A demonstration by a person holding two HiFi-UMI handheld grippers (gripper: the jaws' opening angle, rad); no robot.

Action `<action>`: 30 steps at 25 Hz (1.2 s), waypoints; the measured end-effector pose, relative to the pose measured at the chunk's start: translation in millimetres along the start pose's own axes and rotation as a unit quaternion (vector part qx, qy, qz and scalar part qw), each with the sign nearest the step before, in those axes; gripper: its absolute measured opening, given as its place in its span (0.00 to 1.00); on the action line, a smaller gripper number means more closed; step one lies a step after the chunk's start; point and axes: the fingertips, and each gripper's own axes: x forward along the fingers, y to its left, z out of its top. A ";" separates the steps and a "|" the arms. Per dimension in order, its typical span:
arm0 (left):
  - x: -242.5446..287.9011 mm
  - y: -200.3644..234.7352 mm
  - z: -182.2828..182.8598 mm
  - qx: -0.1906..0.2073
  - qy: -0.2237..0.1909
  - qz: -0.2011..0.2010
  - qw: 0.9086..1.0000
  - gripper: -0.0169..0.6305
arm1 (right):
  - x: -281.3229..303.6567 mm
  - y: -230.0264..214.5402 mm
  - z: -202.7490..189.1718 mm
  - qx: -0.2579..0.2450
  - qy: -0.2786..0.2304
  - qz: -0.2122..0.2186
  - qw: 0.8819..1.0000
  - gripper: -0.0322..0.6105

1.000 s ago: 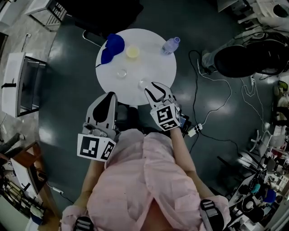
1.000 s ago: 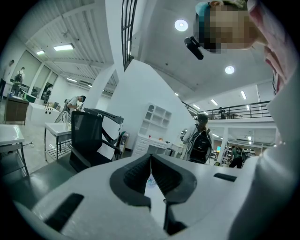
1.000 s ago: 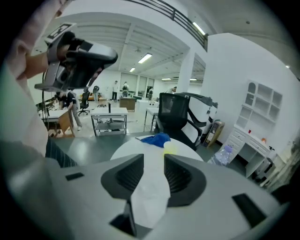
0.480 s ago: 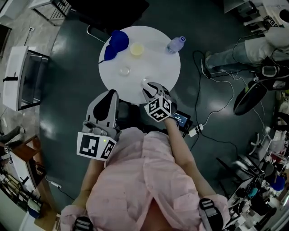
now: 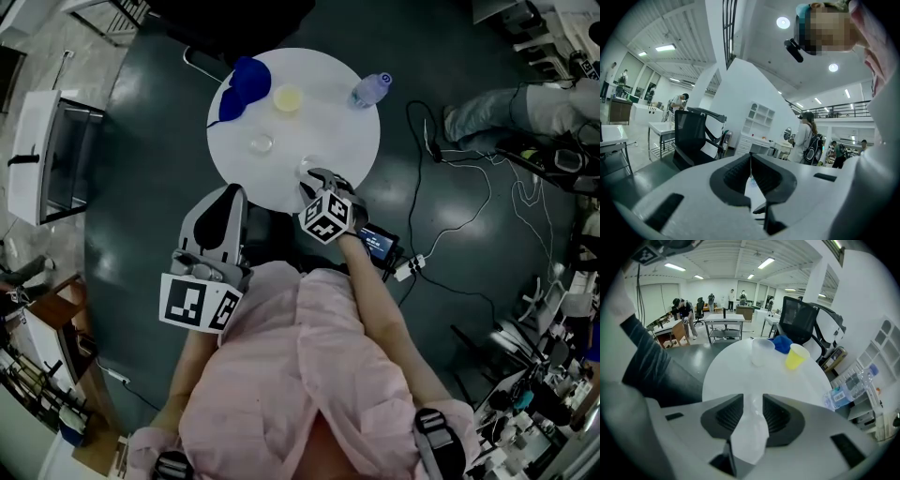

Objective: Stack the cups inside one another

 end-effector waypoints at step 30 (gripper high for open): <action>17.0 -4.7 -1.7 -0.001 0.007 -0.013 1.000 0.06 | -59.6 -35.0 28.7 0.067 -0.088 -0.073 0.991 0.11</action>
